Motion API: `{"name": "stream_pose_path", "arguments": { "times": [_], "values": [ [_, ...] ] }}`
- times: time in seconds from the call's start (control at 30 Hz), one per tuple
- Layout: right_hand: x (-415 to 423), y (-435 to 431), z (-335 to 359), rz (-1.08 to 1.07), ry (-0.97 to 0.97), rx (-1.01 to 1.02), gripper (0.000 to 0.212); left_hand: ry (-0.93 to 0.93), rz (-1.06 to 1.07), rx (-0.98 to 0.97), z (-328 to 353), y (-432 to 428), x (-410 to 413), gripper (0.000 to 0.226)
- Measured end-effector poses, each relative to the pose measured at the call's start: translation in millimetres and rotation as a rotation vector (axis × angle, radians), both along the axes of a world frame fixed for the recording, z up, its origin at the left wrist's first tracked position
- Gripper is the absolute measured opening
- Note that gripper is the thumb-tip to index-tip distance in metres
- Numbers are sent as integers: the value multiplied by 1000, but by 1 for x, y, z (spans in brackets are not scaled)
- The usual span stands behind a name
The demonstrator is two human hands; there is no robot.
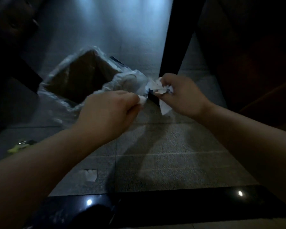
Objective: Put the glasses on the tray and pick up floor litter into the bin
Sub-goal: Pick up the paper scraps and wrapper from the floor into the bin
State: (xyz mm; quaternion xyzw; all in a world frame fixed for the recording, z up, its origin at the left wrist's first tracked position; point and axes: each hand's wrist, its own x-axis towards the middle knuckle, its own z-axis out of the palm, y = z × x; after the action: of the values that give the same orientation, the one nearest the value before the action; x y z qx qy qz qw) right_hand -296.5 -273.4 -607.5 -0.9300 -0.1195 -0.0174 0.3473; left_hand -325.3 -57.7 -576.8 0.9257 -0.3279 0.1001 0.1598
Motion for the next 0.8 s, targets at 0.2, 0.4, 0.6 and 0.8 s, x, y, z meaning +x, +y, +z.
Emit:
{"name": "stream_pose_path", "arguments": {
  "times": [0.2, 0.4, 0.6, 0.8],
  "values": [
    [43, 82, 38, 98, -144, 43, 18, -100, 218, -38, 38, 73, 26, 22],
    [84, 150, 39, 188, -132, -67, 21, -94, 353, 33, 31, 116, 50, 25],
    [94, 163, 20, 281, -16, -238, 47, -36, 437, 123, 11, 129, 67, 24],
    [78, 144, 28, 248, -100, -311, 53, 65, 384, 270, 0, 125, 76, 25]
  ]
}}
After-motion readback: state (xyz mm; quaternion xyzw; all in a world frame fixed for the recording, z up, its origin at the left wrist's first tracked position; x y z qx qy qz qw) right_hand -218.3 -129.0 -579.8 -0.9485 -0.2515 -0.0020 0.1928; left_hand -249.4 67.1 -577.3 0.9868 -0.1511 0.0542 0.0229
